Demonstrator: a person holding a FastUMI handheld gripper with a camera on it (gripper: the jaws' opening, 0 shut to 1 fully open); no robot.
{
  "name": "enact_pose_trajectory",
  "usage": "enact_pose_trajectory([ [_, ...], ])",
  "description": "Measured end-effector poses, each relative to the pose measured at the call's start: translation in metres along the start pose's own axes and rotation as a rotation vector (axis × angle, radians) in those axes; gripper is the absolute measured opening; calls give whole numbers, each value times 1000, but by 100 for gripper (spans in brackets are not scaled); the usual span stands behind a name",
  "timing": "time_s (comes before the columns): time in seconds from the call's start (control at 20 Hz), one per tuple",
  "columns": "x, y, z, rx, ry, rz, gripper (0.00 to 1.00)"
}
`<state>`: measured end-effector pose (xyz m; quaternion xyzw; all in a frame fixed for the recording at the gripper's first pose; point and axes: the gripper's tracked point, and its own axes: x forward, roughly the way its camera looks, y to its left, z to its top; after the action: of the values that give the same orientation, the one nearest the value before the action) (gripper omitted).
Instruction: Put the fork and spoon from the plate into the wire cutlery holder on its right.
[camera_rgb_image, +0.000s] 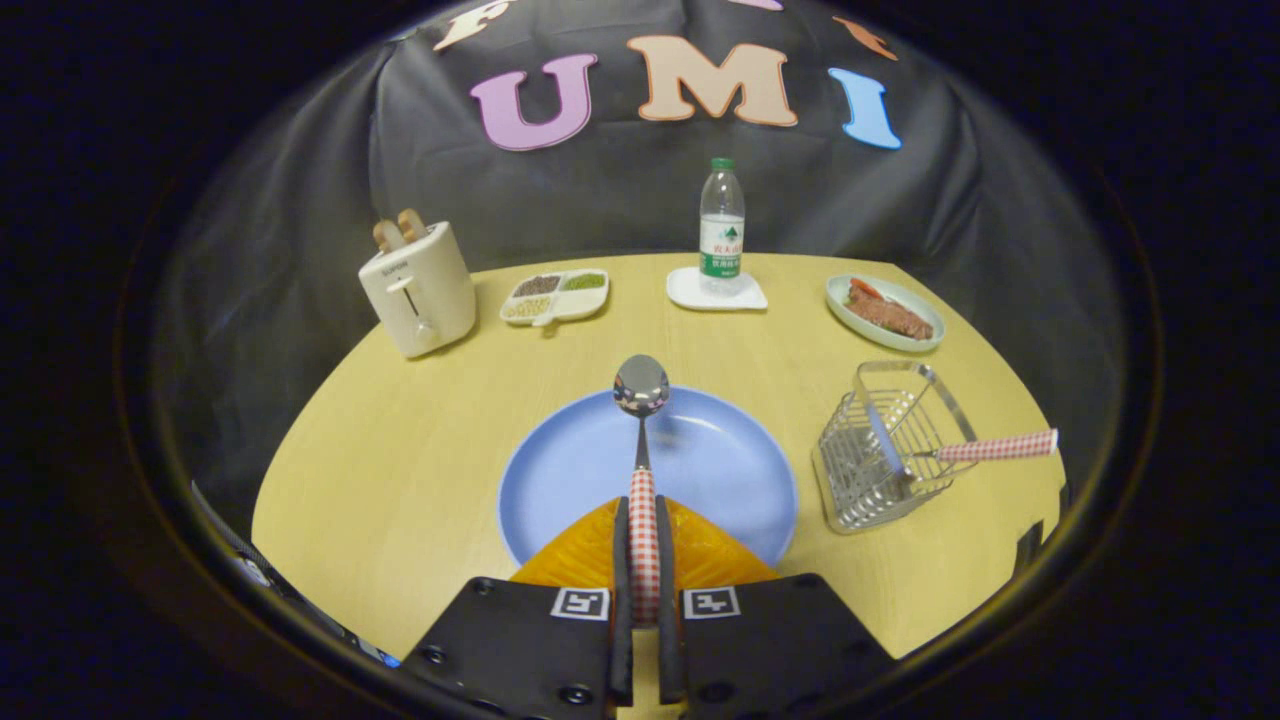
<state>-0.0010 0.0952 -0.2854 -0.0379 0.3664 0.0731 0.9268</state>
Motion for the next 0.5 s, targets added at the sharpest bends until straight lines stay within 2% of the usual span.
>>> enact_pose_trajectory([
  [0.3,-21,-28,72,-23,-127,-37,13],
  [0.5,-39,-52,106,-33,-146,-37,13],
])
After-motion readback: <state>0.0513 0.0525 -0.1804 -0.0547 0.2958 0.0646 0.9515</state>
